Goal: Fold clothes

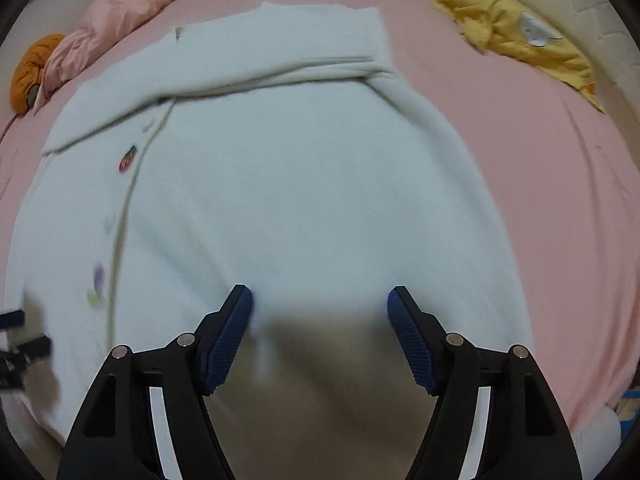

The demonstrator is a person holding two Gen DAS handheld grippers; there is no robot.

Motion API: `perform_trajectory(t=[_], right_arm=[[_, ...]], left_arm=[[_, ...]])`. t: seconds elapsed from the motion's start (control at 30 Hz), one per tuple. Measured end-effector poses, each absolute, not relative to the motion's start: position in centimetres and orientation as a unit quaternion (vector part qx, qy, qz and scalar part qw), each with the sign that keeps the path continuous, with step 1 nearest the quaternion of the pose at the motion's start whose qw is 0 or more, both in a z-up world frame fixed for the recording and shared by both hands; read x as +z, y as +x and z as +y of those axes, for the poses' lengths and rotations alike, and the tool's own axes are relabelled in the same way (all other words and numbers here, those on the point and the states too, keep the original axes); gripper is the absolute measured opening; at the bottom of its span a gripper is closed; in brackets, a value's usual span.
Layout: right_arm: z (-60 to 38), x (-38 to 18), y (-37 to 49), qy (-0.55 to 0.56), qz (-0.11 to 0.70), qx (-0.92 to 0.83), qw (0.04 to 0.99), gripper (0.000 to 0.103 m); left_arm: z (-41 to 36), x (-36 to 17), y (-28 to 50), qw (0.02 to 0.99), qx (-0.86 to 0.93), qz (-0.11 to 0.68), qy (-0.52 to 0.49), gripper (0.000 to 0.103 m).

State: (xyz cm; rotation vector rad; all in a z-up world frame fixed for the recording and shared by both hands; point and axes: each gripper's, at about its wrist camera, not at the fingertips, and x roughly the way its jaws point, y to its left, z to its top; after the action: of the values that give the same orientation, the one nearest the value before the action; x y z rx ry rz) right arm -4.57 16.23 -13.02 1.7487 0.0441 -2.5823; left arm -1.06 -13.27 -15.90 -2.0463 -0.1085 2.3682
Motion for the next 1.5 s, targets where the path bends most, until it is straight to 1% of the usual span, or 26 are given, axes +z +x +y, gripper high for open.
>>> perform_trajectory(t=[0.17, 0.23, 0.3, 0.37, 0.4, 0.47, 0.5, 0.53, 0.6, 0.67, 0.7, 0.73, 0.8, 0.9, 0.97, 1.07, 1.17, 1.23, 1.27, 1.3, 1.33, 1.43, 1.5], right_arm=[[19.1, -12.7, -0.2, 0.618, 0.025, -0.785, 0.025, 0.071], [20.1, -12.5, 1.0, 0.642, 0.034, -0.766, 0.017, 0.074], [20.8, -11.7, 1.3, 0.65, 0.024, -0.759, -0.003, 0.074], [21.4, -10.4, 1.5, 0.643, 0.004, -0.766, -0.016, 0.074], [21.0, -9.6, 1.4, 0.628, -0.008, -0.778, -0.006, 0.074], [19.2, -8.7, 0.7, 0.602, -0.005, -0.798, 0.02, 0.074], [18.2, -9.1, 0.3, 0.594, 0.009, -0.804, 0.03, 0.074], [17.1, -9.5, 0.0, 0.585, 0.023, -0.81, 0.039, 0.074], [16.4, -11.9, -0.3, 0.607, 0.027, -0.793, 0.046, 0.074], [16.6, -14.2, 0.3, 0.633, 0.004, -0.773, 0.037, 0.075], [16.9, -13.9, 1.0, 0.617, -0.004, -0.786, 0.035, 0.076], [17.2, -13.8, 1.8, 0.615, 0.001, -0.787, 0.033, 0.079], [17.6, -13.8, 3.0, 0.632, 0.004, -0.774, 0.036, 0.08], [18.3, -13.0, 3.4, 0.658, -0.015, -0.752, 0.037, 0.08], [17.7, -11.0, 1.9, 0.637, -0.032, -0.768, 0.054, 0.08], [14.6, -8.7, -2.3, 0.575, 0.009, -0.815, 0.066, 0.08], [12.4, -9.2, -5.5, 0.569, 0.016, -0.821, 0.051, 0.08], [12.0, -12.0, -7.4, 0.589, 0.004, -0.808, 0.027, 0.08], [12.0, -13.4, -8.6, 0.609, 0.003, -0.793, 0.019, 0.08], [11.7, -14.1, -8.6, 0.601, 0.021, -0.799, 0.02, 0.09], [11.3, -14.8, -8.6, 0.594, 0.039, -0.804, 0.021, 0.092], [11.4, -13.5, -7.4, 0.593, 0.048, -0.803, 0.028, 0.092], [12.1, -12.0, -6.0, 0.585, 0.032, -0.809, 0.034, 0.092]], left_arm=[[-16.0, -15.4, 1.4, 0.005, 0.739, -0.037, -0.673, 0.093], [-15.7, -15.2, 1.5, -0.001, 0.728, -0.014, -0.685, 0.093], [-15.2, -14.7, 1.4, -0.025, 0.712, 0.013, -0.702, 0.093], [-14.1, -12.6, 0.8, -0.005, 0.728, -0.012, -0.686, 0.093], [-13.5, -11.8, 0.5, 0.007, 0.739, -0.026, -0.673, 0.093], [-11.6, -10.5, -0.7, 0.03, 0.765, -0.046, -0.642, 0.093], [-10.6, -10.4, -1.3, 0.035, 0.774, -0.048, -0.63, 0.093], [-9.6, -10.7, -1.9, 0.033, 0.781, -0.049, -0.622, 0.093], [-8.6, -12.2, -2.3, 0.019, 0.78, -0.054, -0.623, 0.093], [-9.6, -15.2, -1.5, 0.004, 0.755, -0.062, -0.652, 0.093], [-9.9, -16.3, -0.9, -0.001, 0.743, -0.065, -0.667, 0.093], [-9.8, -16.3, -0.1, -0.001, 0.744, -0.055, -0.666, 0.093], [-9.5, -15.9, 1.5, 0.0, 0.739, -0.035, -0.673, 0.1], [-9.8, -15.5, 3.0, -0.006, 0.71, -0.046, -0.703, 0.1], [-9.2, -13.7, 2.5, -0.002, 0.731, -0.053, -0.681, 0.1], [-7.8, -12.2, 0.2, 0.0, 0.76, -0.048, -0.649, 0.1], [-7.3, -13.2, -1.3, -0.006, 0.75, -0.053, -0.659, 0.1], [-6.6, -15.1, -1.4, -0.001, 0.729, -0.072, -0.681, 0.1], [-6.4, -15.6, -1.1, 0.0, 0.726, -0.07, -0.684, 0.1], [-6.3, -16.0, -0.7, 0.0, 0.727, -0.063, -0.684, 0.1], [-6.1, -16.4, -0.3, -0.001, 0.728, -0.056, -0.684, 0.1], [-5.5, -14.5, -0.3, 0.002, 0.743, -0.057, -0.666, 0.1], [-5.0, -13.0, -0.4, 0.003, 0.755, -0.058, -0.654, 0.1]])
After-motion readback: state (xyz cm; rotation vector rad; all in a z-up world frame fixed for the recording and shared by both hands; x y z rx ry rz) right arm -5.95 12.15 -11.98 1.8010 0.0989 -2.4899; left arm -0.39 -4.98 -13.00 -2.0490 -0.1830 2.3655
